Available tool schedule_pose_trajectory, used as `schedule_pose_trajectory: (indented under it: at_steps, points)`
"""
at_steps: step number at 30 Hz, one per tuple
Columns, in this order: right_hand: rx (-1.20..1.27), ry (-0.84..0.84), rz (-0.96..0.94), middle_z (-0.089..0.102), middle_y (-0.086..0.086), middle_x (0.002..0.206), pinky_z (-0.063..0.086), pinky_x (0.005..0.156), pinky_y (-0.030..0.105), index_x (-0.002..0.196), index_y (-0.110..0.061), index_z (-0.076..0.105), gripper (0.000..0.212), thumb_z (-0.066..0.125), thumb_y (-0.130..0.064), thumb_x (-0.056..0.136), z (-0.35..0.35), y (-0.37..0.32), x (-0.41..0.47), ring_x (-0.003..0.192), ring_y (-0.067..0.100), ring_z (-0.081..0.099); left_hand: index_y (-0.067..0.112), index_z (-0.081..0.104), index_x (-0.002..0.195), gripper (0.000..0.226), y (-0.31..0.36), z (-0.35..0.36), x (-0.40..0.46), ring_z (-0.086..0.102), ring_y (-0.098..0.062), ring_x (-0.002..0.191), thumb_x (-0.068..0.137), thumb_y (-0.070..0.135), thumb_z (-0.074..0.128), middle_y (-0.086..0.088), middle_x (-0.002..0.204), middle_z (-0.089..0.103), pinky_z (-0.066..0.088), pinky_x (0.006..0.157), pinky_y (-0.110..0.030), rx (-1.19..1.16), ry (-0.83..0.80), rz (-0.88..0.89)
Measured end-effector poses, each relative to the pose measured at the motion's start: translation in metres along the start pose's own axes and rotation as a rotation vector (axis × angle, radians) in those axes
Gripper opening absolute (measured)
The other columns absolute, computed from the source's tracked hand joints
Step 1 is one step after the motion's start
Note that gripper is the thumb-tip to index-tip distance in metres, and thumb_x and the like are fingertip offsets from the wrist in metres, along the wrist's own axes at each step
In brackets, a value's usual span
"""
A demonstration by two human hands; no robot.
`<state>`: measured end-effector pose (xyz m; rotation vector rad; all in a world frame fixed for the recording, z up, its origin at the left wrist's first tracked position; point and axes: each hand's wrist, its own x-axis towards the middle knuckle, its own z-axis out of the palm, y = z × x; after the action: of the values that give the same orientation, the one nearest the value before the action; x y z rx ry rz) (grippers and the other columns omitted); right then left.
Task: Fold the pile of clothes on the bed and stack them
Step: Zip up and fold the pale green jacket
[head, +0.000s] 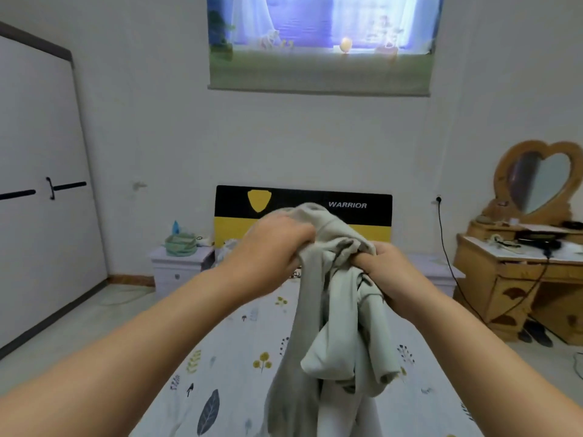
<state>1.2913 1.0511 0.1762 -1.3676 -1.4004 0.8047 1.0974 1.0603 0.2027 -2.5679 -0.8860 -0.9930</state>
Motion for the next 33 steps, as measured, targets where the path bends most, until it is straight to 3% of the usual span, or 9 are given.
schedule_pose_trajectory:
  at_steps: [3,7,9,12,14,18,22,26,33]
  points:
    - [-0.143,-0.008,0.089,0.068,0.022,0.085,0.048,0.071,0.035,0.076,-0.006,0.067,0.017,0.055,-0.008,0.088,0.009,0.033,-0.011,0.075,0.025,0.062,0.018,0.046,0.079,0.018,0.005,-0.002,0.02,0.046,-0.019,0.069,0.086,0.001,0.044,0.007,0.068,0.047,0.036,0.059,-0.033,-0.164,-0.079,-0.274]
    - [-0.191,-0.078,0.174,0.063,0.005,0.067,0.041,0.058,0.024,0.071,-0.004,0.064,0.026,0.056,-0.02,0.091,0.034,0.07,-0.029,0.064,0.018,0.056,0.016,0.048,0.079,0.017,0.008,0.001,0.043,0.046,-0.019,0.078,0.084,0.002,0.041,0.001,0.078,0.05,0.031,0.06,-0.029,-0.153,-0.074,-0.347]
    - [-0.202,-0.072,0.169,0.064,0.004,0.08,0.044,0.065,0.027,0.087,-0.004,0.065,0.026,0.049,-0.024,0.095,0.045,0.077,-0.035,0.073,0.018,0.057,0.015,0.048,0.077,0.015,0.01,0.007,0.049,0.045,-0.021,0.076,0.086,0.004,0.041,0.0,0.076,0.049,0.03,0.054,-0.029,-0.113,-0.096,-0.391]
    - [-0.22,0.184,-0.003,0.048,-0.006,0.115,0.041,0.088,0.03,0.12,-0.022,0.05,0.026,0.045,-0.025,0.095,0.06,0.074,-0.051,0.107,0.005,0.047,0.011,0.05,0.076,0.013,0.014,0.011,0.055,0.044,-0.021,0.069,0.086,0.008,0.043,-0.003,0.071,0.05,0.031,0.052,-0.029,-0.098,-0.056,-0.467]
    - [-0.189,0.408,-0.236,0.036,-0.014,0.11,0.033,0.084,0.023,0.117,-0.029,0.042,0.026,0.049,-0.029,0.092,0.074,0.062,-0.069,0.1,-0.011,0.035,0.012,0.05,0.073,0.014,0.017,0.011,0.056,0.043,-0.019,0.065,0.085,0.008,0.044,-0.002,0.068,0.049,0.032,0.051,-0.028,-0.137,-0.025,-0.518]
    - [-0.394,0.232,-0.218,0.034,-0.012,0.118,0.035,0.098,0.026,0.127,-0.026,0.032,0.057,0.05,-0.058,0.083,0.103,0.058,-0.081,0.113,0.005,0.033,0.013,0.047,0.063,0.021,0.02,0.01,0.054,0.041,-0.017,0.054,0.082,0.005,0.046,-0.002,0.06,0.046,0.032,0.046,-0.024,-0.357,-0.012,-0.625]
    - [-0.56,0.175,0.018,0.026,-0.004,0.135,0.035,0.102,0.027,0.142,-0.023,0.012,0.076,0.059,-0.043,0.085,0.112,0.07,-0.072,0.128,0.017,0.033,0.011,0.049,0.066,0.019,0.019,0.008,0.044,0.044,-0.018,0.055,0.084,0.007,0.05,-0.003,0.06,0.046,0.035,0.049,-0.023,-0.514,-0.02,-0.666]
    - [-0.555,0.133,0.072,0.049,-0.001,0.088,0.039,0.064,0.032,0.096,-0.021,0.037,0.017,0.039,-0.006,0.089,0.096,0.082,-0.067,0.074,0.017,0.049,0.01,0.053,0.07,0.017,0.003,0.001,0.03,0.045,-0.019,0.062,0.087,0.011,0.051,-0.005,0.065,0.049,0.037,0.057,-0.025,-0.536,0.015,-0.708]
    - [-0.307,0.281,-0.098,0.049,0.004,0.069,0.027,0.055,0.032,0.076,-0.011,0.049,0.021,0.037,0.002,0.088,0.033,0.051,-0.045,0.065,0.02,0.043,0.009,0.051,0.067,0.022,-0.052,-0.002,-0.012,0.039,-0.018,0.055,0.089,0.014,0.054,-0.005,0.059,0.043,0.031,0.044,-0.019,-0.452,0.017,-0.85]
